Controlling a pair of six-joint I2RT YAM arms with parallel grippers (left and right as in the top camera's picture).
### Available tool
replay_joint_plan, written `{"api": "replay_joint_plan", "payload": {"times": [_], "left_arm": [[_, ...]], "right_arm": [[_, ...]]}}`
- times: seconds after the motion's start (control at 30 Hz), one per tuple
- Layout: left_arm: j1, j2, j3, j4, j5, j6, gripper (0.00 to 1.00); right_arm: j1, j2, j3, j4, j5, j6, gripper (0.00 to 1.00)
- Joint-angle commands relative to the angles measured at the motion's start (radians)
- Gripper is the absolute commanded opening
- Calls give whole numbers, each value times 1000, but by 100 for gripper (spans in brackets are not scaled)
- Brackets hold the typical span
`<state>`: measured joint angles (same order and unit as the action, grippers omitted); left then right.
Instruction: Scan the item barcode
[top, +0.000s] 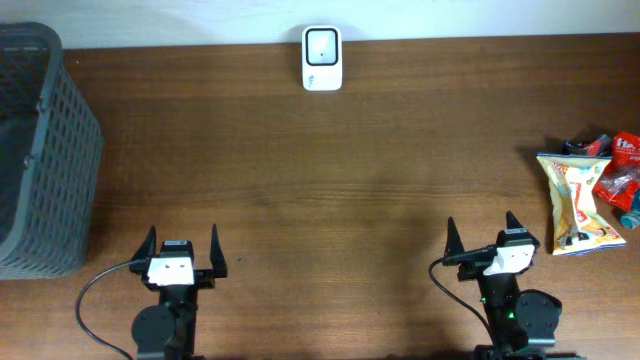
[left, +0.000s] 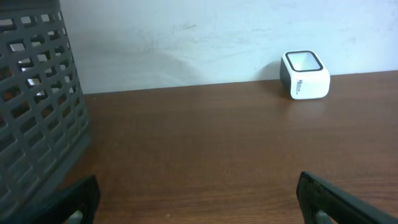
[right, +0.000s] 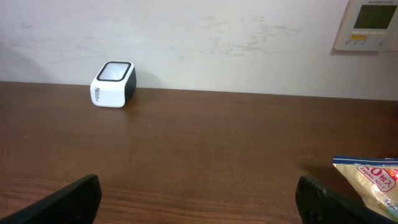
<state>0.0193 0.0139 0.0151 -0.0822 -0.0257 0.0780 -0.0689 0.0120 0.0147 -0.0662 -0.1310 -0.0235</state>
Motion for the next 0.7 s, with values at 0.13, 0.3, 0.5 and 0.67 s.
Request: {"api": "replay_joint_plan", "payload": {"times": [0.13, 0.3, 0.5, 0.67], "left_arm": [[6, -9, -6, 0, -29, -58, 99], [6, -9, -6, 0, -19, -51, 99], [6, -9, -6, 0, -19, -51, 99], [6, -9, -6, 1, -19, -51, 99]], "right_arm": [[-4, -8, -9, -1, 5, 2, 98], [-4, -8, -9, -1, 5, 2, 98], [-4, -8, -9, -1, 5, 2, 98], [-4, -8, -9, -1, 5, 2, 98]]}}
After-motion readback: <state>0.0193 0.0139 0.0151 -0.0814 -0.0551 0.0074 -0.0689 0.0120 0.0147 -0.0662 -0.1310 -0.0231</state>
